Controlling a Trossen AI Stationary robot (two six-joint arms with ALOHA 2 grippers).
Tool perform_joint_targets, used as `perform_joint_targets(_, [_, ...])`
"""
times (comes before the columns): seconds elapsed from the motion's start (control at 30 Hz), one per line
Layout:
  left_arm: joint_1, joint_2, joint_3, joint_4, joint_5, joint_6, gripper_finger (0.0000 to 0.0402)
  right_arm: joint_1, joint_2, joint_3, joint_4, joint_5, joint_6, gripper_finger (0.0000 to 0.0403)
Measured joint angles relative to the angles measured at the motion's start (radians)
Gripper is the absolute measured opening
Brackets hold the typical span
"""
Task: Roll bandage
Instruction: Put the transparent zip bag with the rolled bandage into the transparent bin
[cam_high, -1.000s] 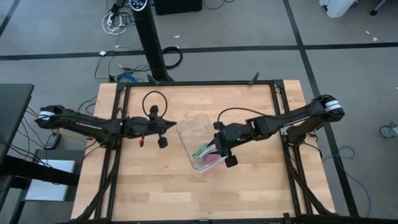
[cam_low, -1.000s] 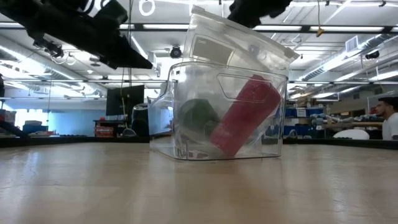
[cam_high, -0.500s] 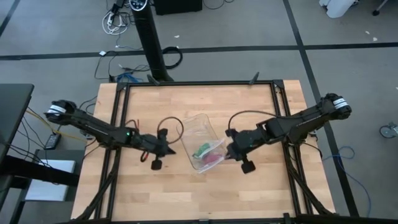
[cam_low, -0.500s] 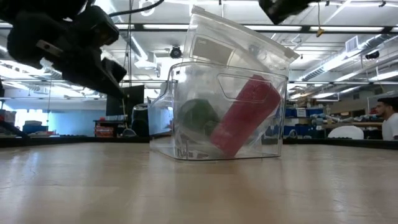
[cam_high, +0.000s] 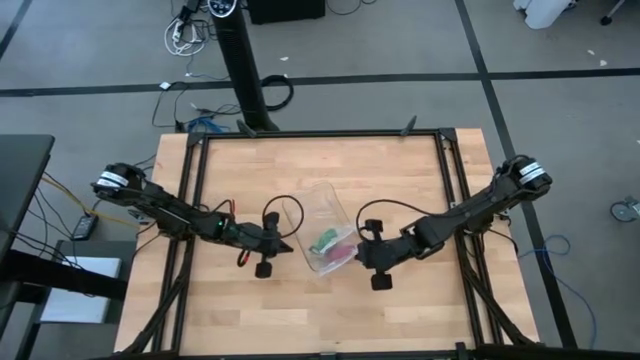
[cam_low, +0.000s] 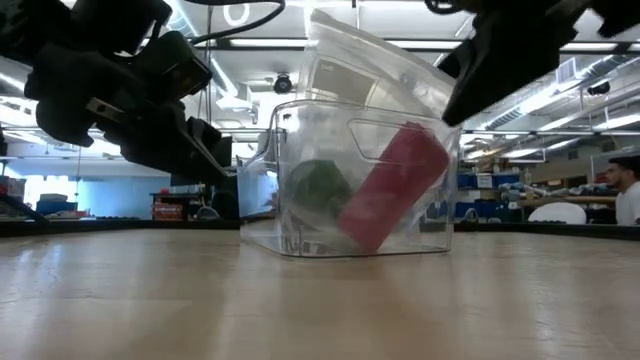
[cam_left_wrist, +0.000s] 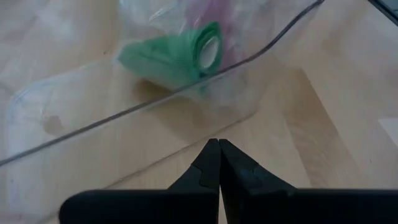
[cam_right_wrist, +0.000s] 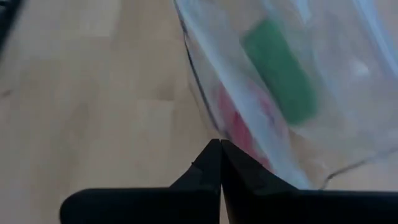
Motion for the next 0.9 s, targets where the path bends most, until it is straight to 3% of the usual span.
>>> perform_joint_targets(0.17, [-0.001,0.0,0.0,0.006,-0.017,0.0,0.0005,-0.003,0.011,-0.001,-0.057,0.147,0.052,0.0002])
perform_joint_targets(0.4, [-0.001,0.0,0.0,0.039,-0.064,0.003,0.0005,-0.049,-0.076,-0.001,-0.316,0.412,0.153,0.0001])
perform_joint_targets(0.5, [0.0,0.0,0.0,0.094,-0.053,0.02,0.0005,-0.07,-0.146,-0.001,-0.38,0.42,0.161,0.0001])
perform_joint_targets(0.67, [0.005,0.034,0.0,0.153,0.108,0.003,0.0005,-0.037,-0.216,0.0,-0.262,0.347,0.092,0.0001])
perform_joint_targets(0.9, [0.033,0.21,0.085,0.158,0.114,0.006,0.0005,-0.021,-0.219,0.0,-0.239,0.363,0.074,0.0])
